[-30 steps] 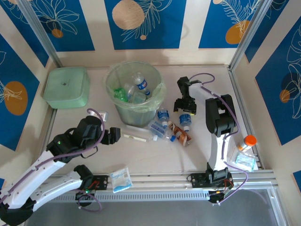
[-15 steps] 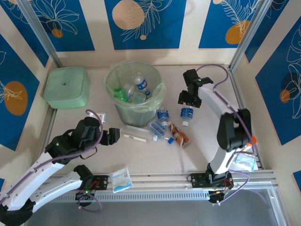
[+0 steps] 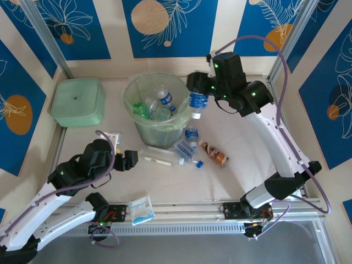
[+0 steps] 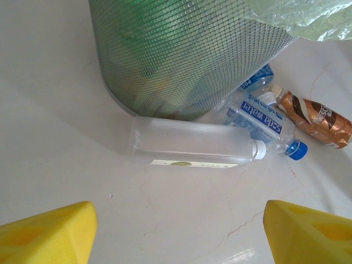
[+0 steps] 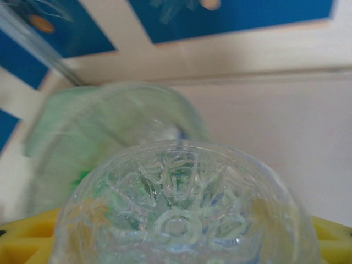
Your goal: Put the plastic bottles in the bin
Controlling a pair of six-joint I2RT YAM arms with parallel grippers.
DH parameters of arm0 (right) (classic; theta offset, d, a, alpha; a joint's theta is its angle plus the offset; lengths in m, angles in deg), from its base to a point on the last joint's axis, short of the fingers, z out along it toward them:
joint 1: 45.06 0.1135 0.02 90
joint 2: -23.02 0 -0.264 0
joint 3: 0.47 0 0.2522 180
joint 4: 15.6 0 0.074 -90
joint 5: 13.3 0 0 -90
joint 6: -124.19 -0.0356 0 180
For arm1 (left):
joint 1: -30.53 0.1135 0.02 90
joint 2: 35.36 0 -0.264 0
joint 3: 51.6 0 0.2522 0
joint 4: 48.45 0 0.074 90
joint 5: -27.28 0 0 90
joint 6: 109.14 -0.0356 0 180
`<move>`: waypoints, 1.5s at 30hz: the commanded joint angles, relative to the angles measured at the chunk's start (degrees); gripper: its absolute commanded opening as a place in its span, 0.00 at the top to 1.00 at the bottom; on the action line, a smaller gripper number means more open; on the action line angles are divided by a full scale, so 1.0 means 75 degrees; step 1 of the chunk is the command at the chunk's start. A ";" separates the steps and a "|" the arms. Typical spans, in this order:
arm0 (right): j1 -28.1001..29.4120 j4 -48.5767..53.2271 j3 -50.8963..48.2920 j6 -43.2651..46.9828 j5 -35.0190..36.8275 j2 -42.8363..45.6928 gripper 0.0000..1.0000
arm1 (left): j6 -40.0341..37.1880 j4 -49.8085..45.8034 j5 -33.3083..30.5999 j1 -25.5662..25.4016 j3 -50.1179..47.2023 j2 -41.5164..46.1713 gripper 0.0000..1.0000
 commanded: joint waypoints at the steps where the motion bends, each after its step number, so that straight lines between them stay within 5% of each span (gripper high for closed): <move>1: 0.0476 -0.0546 0.0477 0.0184 0.0383 -0.0717 0.34 | 0.0100 0.0152 0.0081 0.0083 -0.0051 0.0055 0.21; 16: 0.1470 -0.0582 0.3883 0.0623 0.0686 -0.4413 0.34 | 0.0037 0.0048 0.0081 0.0088 0.0103 0.0108 0.21; 22: 0.1582 0.0169 0.5042 0.0516 0.0661 -0.5379 0.23 | 0.0004 0.0022 0.0113 0.0088 0.0192 0.0066 0.20; 39: 0.1729 -0.0051 0.3538 0.0351 0.1102 -0.3792 0.28 | -0.0258 0.0301 0.0654 0.0088 0.0582 -0.0461 0.21; 45: 0.1816 -0.0545 0.1322 0.0053 0.1903 -0.1700 0.26 | -0.0320 0.0326 0.1050 0.0062 0.0982 -0.0971 0.25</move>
